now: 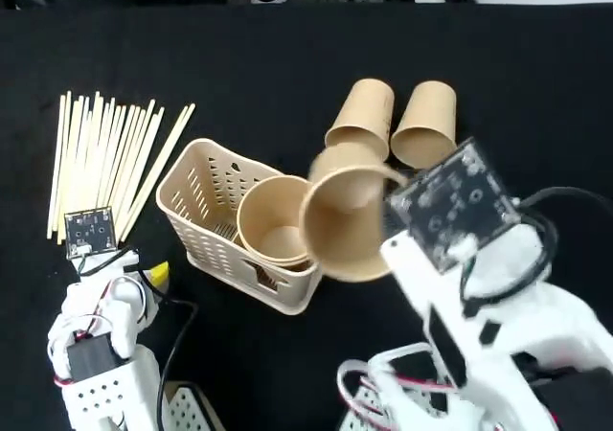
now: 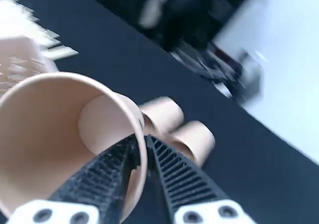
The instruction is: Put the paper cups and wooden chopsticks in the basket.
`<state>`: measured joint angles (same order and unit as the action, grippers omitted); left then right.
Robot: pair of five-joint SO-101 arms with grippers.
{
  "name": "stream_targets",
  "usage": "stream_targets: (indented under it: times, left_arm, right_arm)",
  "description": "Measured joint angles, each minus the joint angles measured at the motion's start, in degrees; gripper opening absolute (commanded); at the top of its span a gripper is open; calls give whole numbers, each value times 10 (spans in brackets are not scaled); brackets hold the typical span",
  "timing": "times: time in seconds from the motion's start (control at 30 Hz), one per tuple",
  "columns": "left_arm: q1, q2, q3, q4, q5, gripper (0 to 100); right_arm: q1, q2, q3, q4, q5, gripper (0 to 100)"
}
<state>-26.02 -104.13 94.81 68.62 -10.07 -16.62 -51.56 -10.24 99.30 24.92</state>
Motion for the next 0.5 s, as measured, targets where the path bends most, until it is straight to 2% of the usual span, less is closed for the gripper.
stream_targets:
  times: [0.17, 0.5]
  left_arm:
    - [0, 0, 0, 0, 0, 317]
    - [0, 0, 0, 0, 0, 317]
  right_arm:
    - [-112, 17, -1, 0, -9, 12]
    - [-134, 121, -1, -6, -27, 13]
